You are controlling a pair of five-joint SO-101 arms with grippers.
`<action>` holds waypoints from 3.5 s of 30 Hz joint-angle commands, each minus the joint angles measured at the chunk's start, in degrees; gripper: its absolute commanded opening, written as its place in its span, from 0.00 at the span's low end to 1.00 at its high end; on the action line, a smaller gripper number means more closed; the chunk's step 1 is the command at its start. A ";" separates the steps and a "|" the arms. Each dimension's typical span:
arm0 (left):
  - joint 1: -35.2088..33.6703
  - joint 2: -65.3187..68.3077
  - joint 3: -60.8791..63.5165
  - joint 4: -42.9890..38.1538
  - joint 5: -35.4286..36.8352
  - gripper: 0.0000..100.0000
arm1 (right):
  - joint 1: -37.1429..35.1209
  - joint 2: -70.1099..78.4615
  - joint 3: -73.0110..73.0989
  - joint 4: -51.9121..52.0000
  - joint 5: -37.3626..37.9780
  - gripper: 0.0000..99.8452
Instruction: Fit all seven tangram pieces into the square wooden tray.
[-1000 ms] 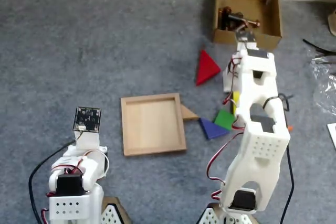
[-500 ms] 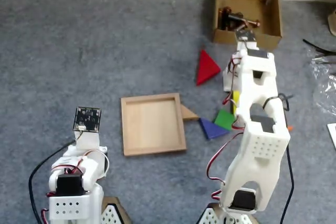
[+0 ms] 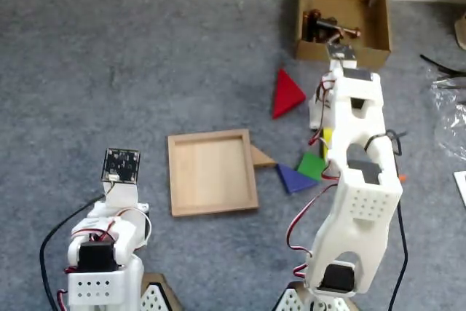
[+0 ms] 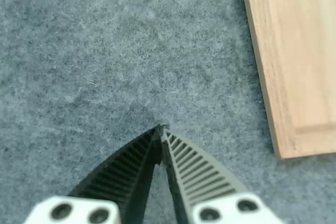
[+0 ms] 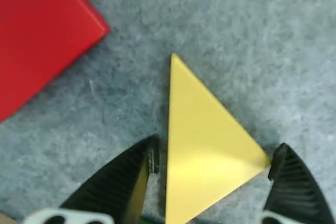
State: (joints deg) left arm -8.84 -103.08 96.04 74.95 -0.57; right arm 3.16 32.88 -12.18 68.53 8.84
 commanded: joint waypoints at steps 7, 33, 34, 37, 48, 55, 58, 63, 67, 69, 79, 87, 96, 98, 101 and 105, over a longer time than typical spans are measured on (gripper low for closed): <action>-0.57 0.13 1.19 0.26 0.26 0.01 | 0.40 -0.92 -2.51 -2.15 -0.26 0.32; -0.57 0.13 1.19 0.26 0.26 0.01 | 0.75 5.14 -3.12 -0.13 -0.35 0.26; -0.57 0.13 1.19 0.26 0.26 0.01 | 0.75 5.14 -3.12 -0.13 -0.44 0.26; -0.57 0.13 1.19 0.26 0.26 0.01 | 0.75 5.14 -3.12 -0.13 -0.70 0.26; -0.57 0.13 1.19 0.26 0.26 0.01 | 0.84 5.14 -3.12 -0.13 -0.70 0.19; -0.57 0.13 1.19 0.26 0.26 0.01 | 0.84 5.14 -3.12 -0.13 -0.70 0.19; -0.57 0.13 1.19 0.26 0.26 0.01 | 0.84 5.14 -3.12 -0.13 -0.70 0.19; -0.57 0.13 1.19 0.26 0.26 0.01 | 0.84 5.14 -3.12 -0.13 -0.70 0.16; -0.57 0.13 1.19 0.26 0.26 0.01 | 0.84 5.05 -3.12 -0.13 -0.70 0.11; -0.57 0.13 1.19 0.26 0.26 0.01 | 0.84 5.05 -3.12 -0.13 -0.70 0.11; -0.57 0.13 1.19 0.26 0.26 0.01 | 0.75 3.91 -3.21 -0.13 -0.62 0.11; -0.57 0.13 1.19 0.26 0.26 0.01 | 0.40 -4.79 -0.48 2.86 -0.79 0.32; -0.57 0.13 1.19 0.26 0.26 0.01 | 0.40 -7.08 0.57 6.46 -9.85 0.31; -0.57 0.13 1.19 0.26 0.26 0.01 | 0.22 -7.08 0.57 7.87 -10.99 0.31; -0.57 0.13 1.19 0.26 0.26 0.01 | 0.40 -6.99 0.75 8.92 -12.84 0.31; -0.57 0.13 1.19 0.26 0.26 0.01 | 0.40 -7.08 4.44 4.97 -12.84 0.31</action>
State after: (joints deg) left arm -8.84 -103.08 96.04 74.95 -0.57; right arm 3.25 30.15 -8.92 76.18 -3.47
